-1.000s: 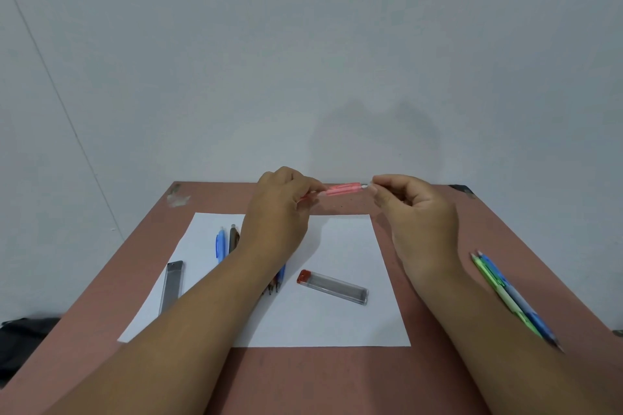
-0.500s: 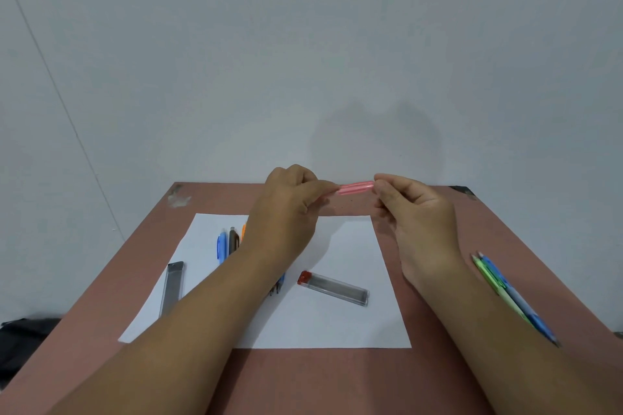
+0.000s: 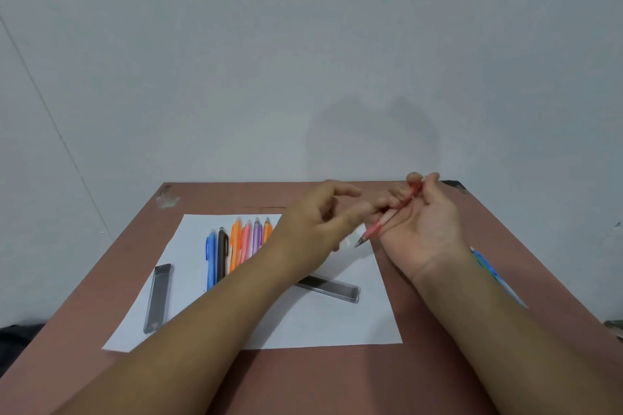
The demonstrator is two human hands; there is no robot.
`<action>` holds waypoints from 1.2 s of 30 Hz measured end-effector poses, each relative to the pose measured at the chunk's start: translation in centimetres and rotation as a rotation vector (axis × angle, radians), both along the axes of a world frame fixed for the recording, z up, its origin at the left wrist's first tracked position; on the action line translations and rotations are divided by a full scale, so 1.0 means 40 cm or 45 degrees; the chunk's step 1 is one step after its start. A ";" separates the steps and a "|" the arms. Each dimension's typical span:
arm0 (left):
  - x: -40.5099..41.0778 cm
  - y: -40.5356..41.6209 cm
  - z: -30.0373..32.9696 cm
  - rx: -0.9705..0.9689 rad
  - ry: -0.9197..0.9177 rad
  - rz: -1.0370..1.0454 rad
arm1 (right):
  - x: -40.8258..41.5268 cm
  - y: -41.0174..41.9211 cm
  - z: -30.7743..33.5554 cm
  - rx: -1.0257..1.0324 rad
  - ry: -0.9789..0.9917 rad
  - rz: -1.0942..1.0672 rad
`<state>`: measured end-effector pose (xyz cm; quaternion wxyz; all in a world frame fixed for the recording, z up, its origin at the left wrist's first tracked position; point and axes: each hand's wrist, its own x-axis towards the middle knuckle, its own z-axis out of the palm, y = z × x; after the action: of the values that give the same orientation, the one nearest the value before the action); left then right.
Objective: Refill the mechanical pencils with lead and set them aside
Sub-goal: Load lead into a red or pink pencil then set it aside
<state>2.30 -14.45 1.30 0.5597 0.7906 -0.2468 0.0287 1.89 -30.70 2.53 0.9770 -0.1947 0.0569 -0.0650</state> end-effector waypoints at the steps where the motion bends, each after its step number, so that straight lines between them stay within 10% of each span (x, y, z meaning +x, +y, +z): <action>1: -0.001 0.002 0.004 -0.073 0.117 -0.016 | -0.002 -0.009 0.002 0.006 -0.014 -0.001; 10: -0.006 0.016 0.020 -0.074 0.487 -0.164 | -0.009 -0.034 -0.005 0.038 -0.107 -0.089; 36: -0.005 0.020 0.010 0.011 0.418 -0.227 | -0.025 -0.029 0.004 0.023 -0.119 -0.109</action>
<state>2.10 -13.67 1.72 0.5893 0.7620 -0.2214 -0.1516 0.88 -31.85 2.70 0.9767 -0.1799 0.0200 -0.1154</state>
